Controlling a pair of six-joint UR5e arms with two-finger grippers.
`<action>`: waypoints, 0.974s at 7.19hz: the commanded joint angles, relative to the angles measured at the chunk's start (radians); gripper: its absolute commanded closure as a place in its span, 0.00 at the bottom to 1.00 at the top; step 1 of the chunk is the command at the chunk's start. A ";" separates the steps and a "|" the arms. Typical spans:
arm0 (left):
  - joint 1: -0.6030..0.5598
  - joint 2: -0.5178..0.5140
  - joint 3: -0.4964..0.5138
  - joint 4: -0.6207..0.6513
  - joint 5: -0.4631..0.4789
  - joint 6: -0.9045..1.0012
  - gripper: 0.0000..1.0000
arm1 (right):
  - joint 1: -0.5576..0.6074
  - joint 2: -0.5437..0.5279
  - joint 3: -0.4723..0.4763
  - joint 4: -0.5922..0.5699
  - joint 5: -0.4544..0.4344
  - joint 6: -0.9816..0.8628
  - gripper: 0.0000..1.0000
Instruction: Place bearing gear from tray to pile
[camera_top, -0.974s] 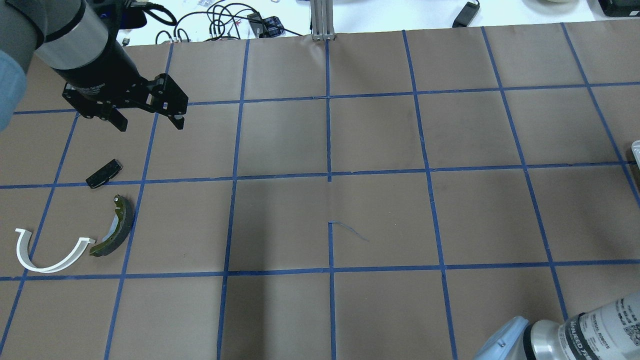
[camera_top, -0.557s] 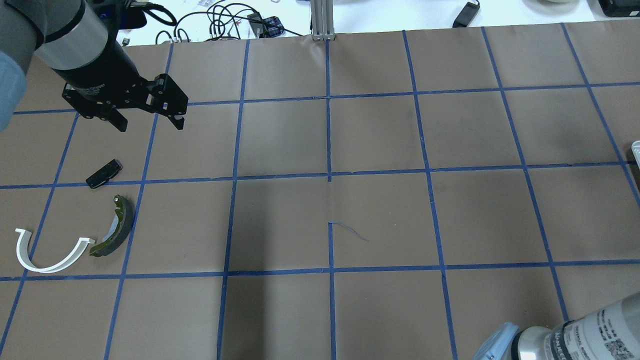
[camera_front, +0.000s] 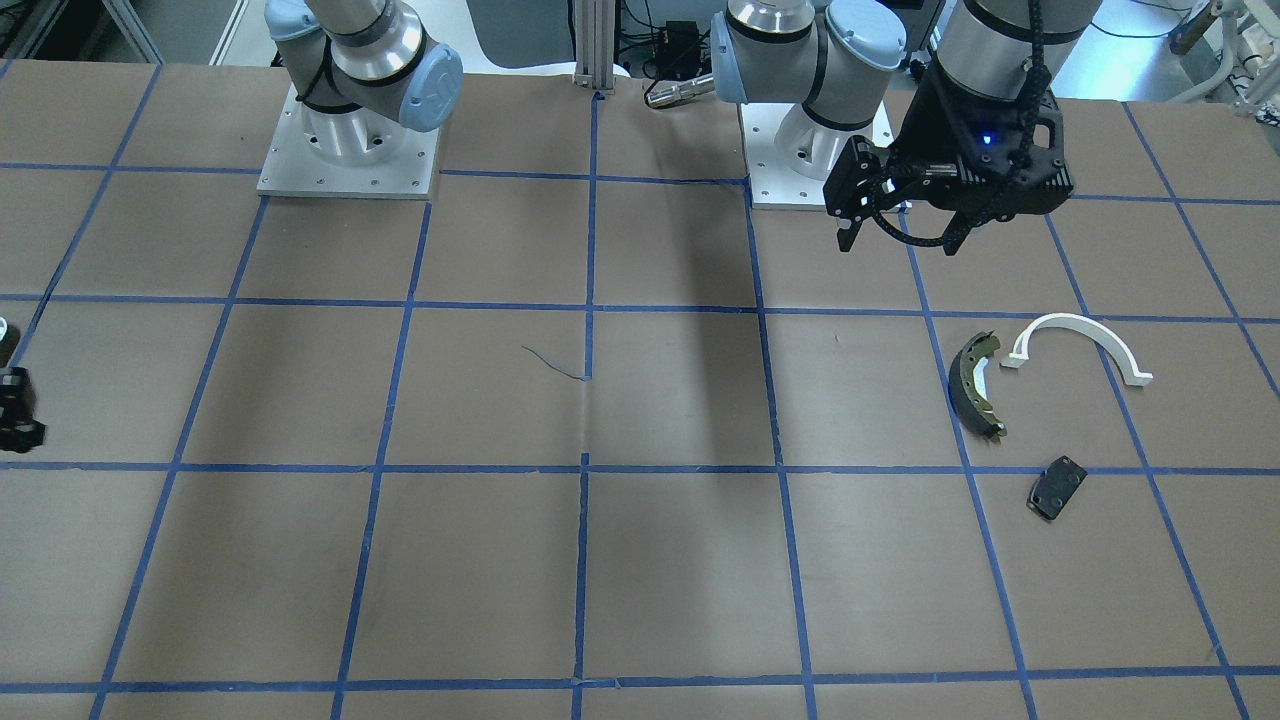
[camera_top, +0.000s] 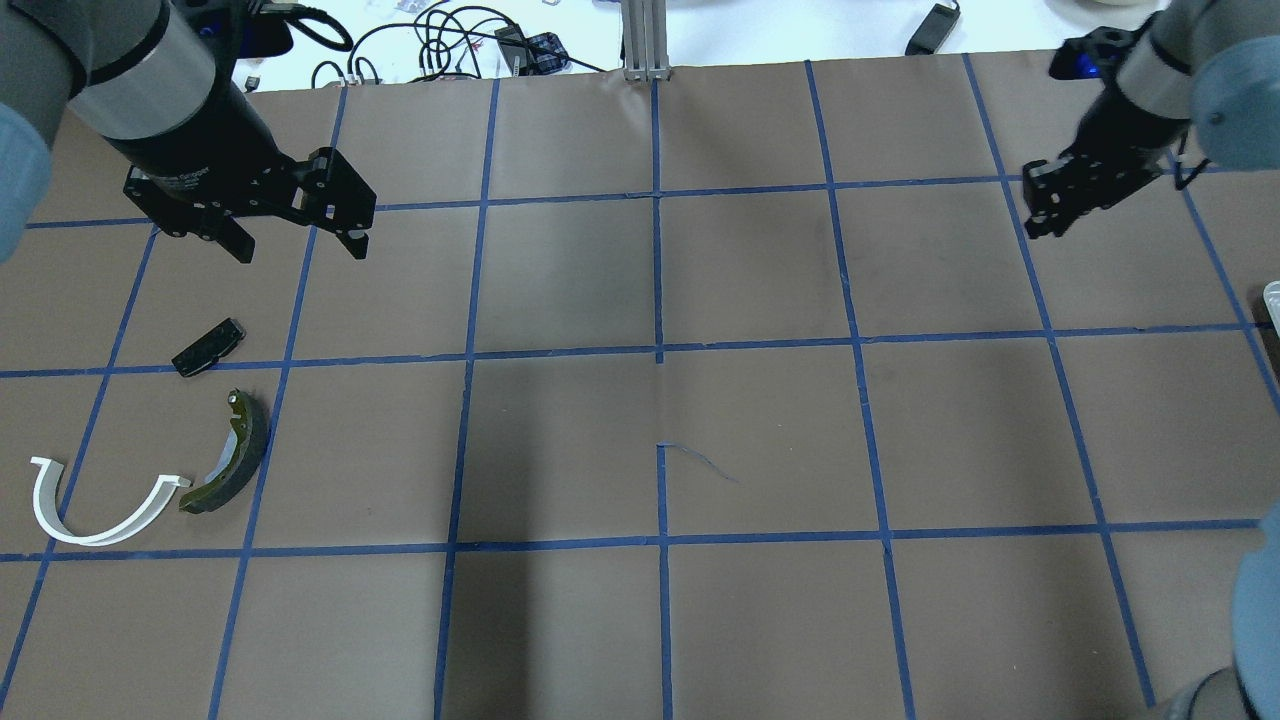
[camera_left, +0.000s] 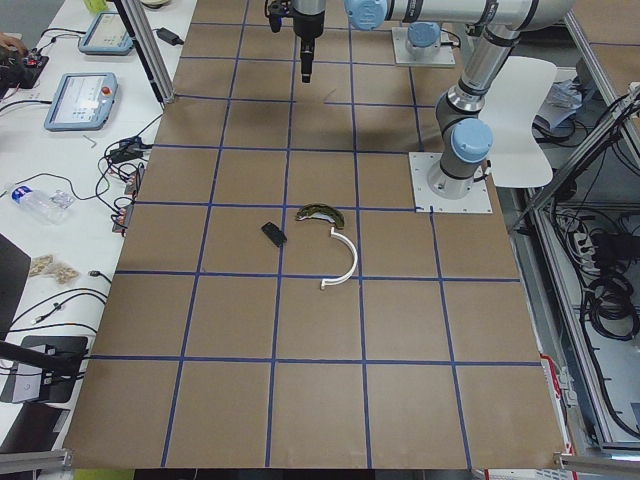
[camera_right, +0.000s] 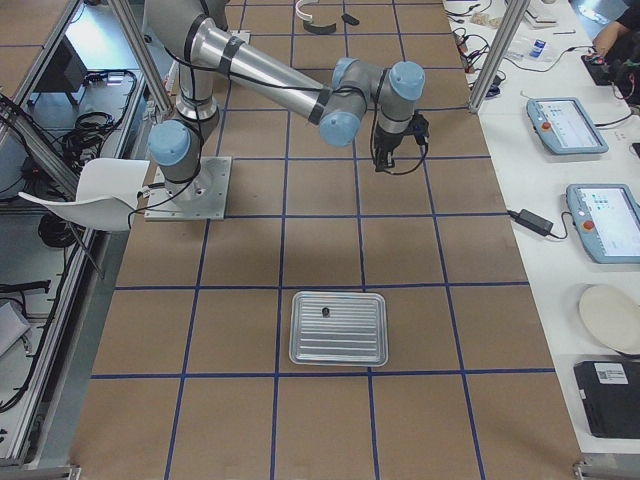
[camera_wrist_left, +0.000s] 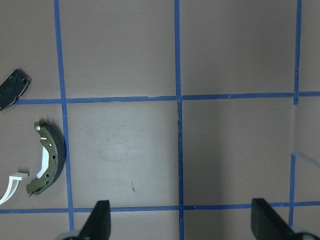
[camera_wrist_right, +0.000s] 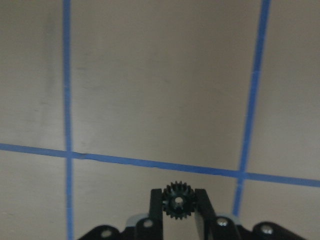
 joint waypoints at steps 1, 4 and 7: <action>0.000 0.000 0.000 0.000 0.000 0.001 0.00 | 0.272 0.049 -0.002 -0.054 0.022 0.445 1.00; 0.000 0.000 -0.002 -0.001 0.000 0.001 0.00 | 0.540 0.228 -0.011 -0.323 0.037 0.915 1.00; 0.000 0.000 -0.002 0.000 0.000 0.001 0.00 | 0.599 0.284 -0.014 -0.328 0.025 0.952 0.84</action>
